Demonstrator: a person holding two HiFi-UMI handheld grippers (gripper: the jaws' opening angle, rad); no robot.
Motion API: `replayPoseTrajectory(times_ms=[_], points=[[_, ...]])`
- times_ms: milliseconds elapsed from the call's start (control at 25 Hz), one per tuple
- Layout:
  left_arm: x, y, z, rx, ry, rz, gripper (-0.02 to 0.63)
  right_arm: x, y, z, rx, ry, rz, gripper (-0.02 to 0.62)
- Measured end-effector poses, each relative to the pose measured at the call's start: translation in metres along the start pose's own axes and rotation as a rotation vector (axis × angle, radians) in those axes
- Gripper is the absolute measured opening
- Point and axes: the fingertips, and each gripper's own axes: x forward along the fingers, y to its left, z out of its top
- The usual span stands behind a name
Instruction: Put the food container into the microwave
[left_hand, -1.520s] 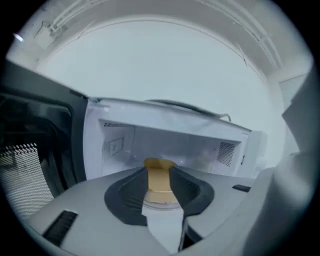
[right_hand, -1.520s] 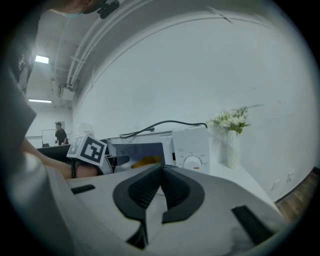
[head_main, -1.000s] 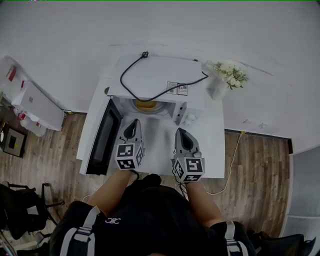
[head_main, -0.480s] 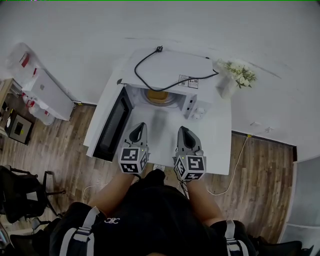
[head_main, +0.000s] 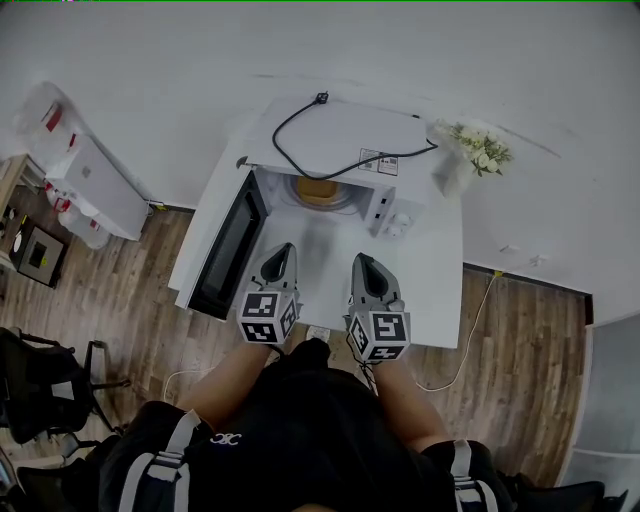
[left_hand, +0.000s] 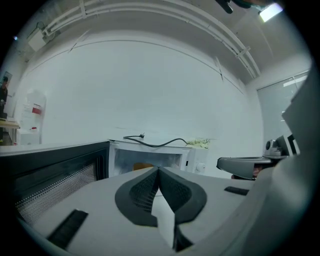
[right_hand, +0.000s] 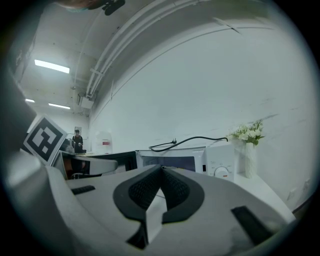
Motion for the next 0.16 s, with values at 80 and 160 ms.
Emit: replayPoseTrajectory(times_ms=[80, 160], points=[[-0.0010, 0.0010, -0.0002, -0.005, 0.003, -0.001, 0.003, -0.0004, 0.0022, 0.0002, -0.001, 0.000, 0.002, -0.002], [-0.0025, 0.0024, 0.0004, -0.004, 0.004, -0.001, 0.003, -0.0003, 0.0045, 0.0004, -0.002, 0.000, 0.005, -0.002]])
